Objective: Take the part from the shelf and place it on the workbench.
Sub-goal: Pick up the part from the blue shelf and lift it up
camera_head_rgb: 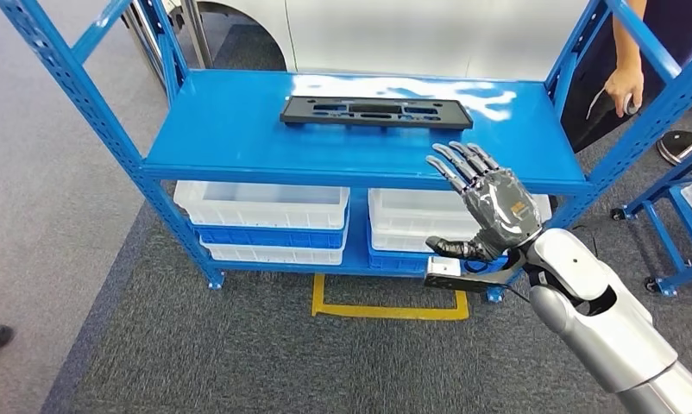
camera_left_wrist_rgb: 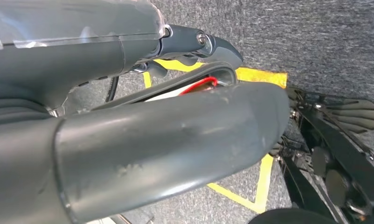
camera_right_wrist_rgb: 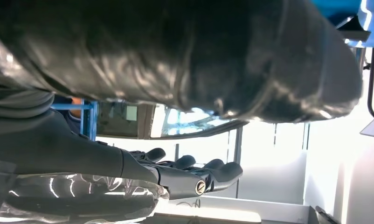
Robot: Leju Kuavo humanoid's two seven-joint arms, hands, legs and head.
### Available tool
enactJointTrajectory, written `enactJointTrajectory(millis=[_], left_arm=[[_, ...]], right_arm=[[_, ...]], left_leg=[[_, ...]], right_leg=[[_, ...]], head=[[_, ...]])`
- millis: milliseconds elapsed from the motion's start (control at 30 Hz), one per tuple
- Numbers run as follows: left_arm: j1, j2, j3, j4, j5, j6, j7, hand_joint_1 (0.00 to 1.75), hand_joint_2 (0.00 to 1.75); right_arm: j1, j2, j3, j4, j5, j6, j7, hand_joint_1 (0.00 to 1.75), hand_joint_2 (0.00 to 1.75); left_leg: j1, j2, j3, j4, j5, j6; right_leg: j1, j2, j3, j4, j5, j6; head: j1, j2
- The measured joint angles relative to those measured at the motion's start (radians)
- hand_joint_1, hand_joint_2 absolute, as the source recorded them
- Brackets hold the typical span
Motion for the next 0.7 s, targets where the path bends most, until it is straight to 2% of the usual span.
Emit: enactJointTrajectory(millis=[33, 100, 133, 167, 200, 233, 267, 300, 333, 433, 500, 533, 600, 633, 667, 700], left_arm=[[-0.001, 0.0, 0.0, 0.0, 0.0, 0.0, 0.0, 0.0, 0.0], [-0.002, -0.001, 0.0, 0.0, 0.0, 0.0, 0.0, 0.0, 0.0], [-0.003, -0.001, 0.0, 0.0, 0.001, 0.0, 0.0, 0.0, 0.0], [-0.003, -0.001, 0.0, 0.0, 0.001, 0.0, 0.0, 0.0, 0.0], [-0.002, -0.002, 0.0, 0.0, 0.002, 0.0, 0.0, 0.0, 0.0], [-0.002, -0.002, 0.0, 0.0, 0.003, 0.0, 0.0, 0.0, 0.0], [-0.002, -0.002, -0.001, 0.0, 0.005, 0.0, 0.0, 0.0, 0.0], [-0.003, -0.003, -0.001, 0.0, 0.006, 0.0, 0.0, 0.0, 0.0], [-0.004, -0.003, -0.001, 0.0, 0.007, 0.0, 0.0, 0.0, 0.0], [-0.003, -0.003, -0.001, 0.001, 0.008, 0.0, 0.001, 0.0, 0.0], [-0.003, -0.003, -0.001, 0.002, 0.008, 0.0, 0.001, 0.0, 0.0], [-0.004, -0.003, -0.001, 0.002, 0.008, 0.0, 0.001, 0.0, 0.0], [-0.004, -0.003, -0.001, 0.002, 0.009, 0.0, 0.001, 0.0, 0.0], [-0.003, -0.004, -0.001, 0.002, 0.01, 0.0, 0.001, 0.0, 0.0], [-0.002, -0.004, -0.001, 0.002, 0.01, 0.0, 0.001, 0.0, 0.0], [-0.001, -0.004, -0.001, 0.002, 0.011, 0.0, 0.001, 0.0, 0.0]], right_arm=[[0.001, -0.002, 0.0, 0.001, 0.0, -0.001, 0.0, 0.0, 0.0], [0.007, -0.005, 0.0, 0.004, 0.0, -0.002, 0.001, 0.0, 0.0], [0.012, -0.005, 0.001, 0.006, 0.0, -0.002, 0.001, 0.0, 0.0], [0.016, -0.006, 0.001, 0.008, 0.0, -0.002, 0.001, 0.0, 0.0], [0.019, -0.006, 0.001, 0.009, 0.0, -0.002, 0.001, 0.0, 0.0], [0.02, -0.006, 0.001, 0.01, 0.0, -0.002, 0.001, 0.0, 0.0], [0.02, -0.007, 0.001, 0.011, -0.001, -0.002, 0.001, 0.0, 0.0], [0.021, -0.008, 0.002, 0.012, -0.001, -0.003, 0.0, 0.0, 0.0], [0.022, -0.008, 0.003, 0.013, -0.001, -0.003, 0.0, 0.0, 0.0], [0.025, -0.011, 0.005, 0.016, -0.001, -0.004, 0.0, 0.0, 0.0], [0.025, -0.011, 0.005, 0.015, -0.001, -0.005, 0.0, 0.0, 0.0], [0.025, -0.011, 0.005, 0.015, -0.001, -0.005, 0.0, 0.0, 0.0], [0.027, -0.011, 0.006, 0.016, -0.001, -0.006, -0.002, 0.0, 0.0], [0.029, -0.011, 0.006, 0.016, -0.001, -0.006, -0.003, 0.0, 0.0], [0.031, -0.011, 0.007, 0.016, -0.001, -0.006, -0.004, 0.0, 0.0], [0.033, -0.011, 0.007, 0.016, -0.001, -0.006, -0.005, 0.0, 0.0]], left_leg=[[0.002, 0.0, 0.004, -0.005, 0.002, 0.004], [0.002, -0.002, 0.006, -0.006, 0.0, 0.007], [0.002, -0.004, 0.008, -0.005, -0.003, 0.007], [0.002, -0.007, 0.011, -0.003, -0.007, 0.006], [0.003, -0.01, 0.017, -0.001, -0.013, 0.003], [0.004, -0.012, 0.024, 0.001, -0.02, -0.001], [0.004, -0.015, 0.027, 0.004, -0.028, -0.007], [0.003, -0.017, 0.029, 0.01, -0.036, -0.013], [0.003, -0.019, 0.026, 0.015, -0.041, -0.02], [0.004, -0.021, 0.021, 0.019, -0.05, -0.037], [0.006, -0.012, 0.01, 0.052, -0.07, -0.049], [0.007, -0.007, -0.014, 0.1, -0.09, -0.054], [0.009, -0.001, -0.091, 0.236, -0.134, -0.062], [0.01, 0.0, -0.128, 0.291, -0.142, -0.064], [0.01, 0.001, -0.151, 0.312, -0.131, -0.064], [0.01, 0.001, -0.154, 0.294, -0.099, -0.062]], right_leg=[[-0.001, 0.007, -0.025, 0.048, -0.023, 0.001], [-0.001, 0.015, -0.102, 0.176, -0.07, 0.003], [-0.002, 0.016, -0.133, 0.221, -0.074, 0.004], [-0.004, 0.016, -0.15, 0.232, -0.058, 0.005], [-0.006, 0.016, -0.147, 0.205, -0.023, 0.006], [-0.009, 0.016, -0.128, 0.148, 0.024, 0.006], [-0.011, 0.018, -0.106, 0.091, 0.058, 0.005], [-0.01, 0.022, -0.087, 0.042, 0.078, 0.003], [-0.009, 0.024, -0.077, 0.014, 0.083, 0.0], [-0.004, 0.027, -0.074, 0.002, 0.068, -0.016], [-0.007, 0.024, -0.063, -0.006, 0.062, -0.028], [-0.008, 0.022, -0.055, -0.008, 0.059, -0.033], [-0.007, 0.017, -0.043, -0.009, 0.049, -0.041], [-0.006, 0.016, -0.037, -0.009, 0.043, -0.043], [-0.005, 0.015, -0.029, -0.009, 0.037, -0.043], [-0.004, 0.014, -0.02, -0.009, 0.031, -0.042]], head=[[0.0, 0.0], [0.0, 0.0], [0.0, 0.0], [0.0, 0.0], [0.0, 0.0], [0.0, 0.0], [0.0, 0.0], [0.0, 0.0], [0.0, 0.0], [0.0, 0.0], [0.0, 0.0], [-0.001, 0.0], [-0.001, 0.0], [-0.001, 0.0], [-0.001, 0.0], [-0.001, 0.0]])
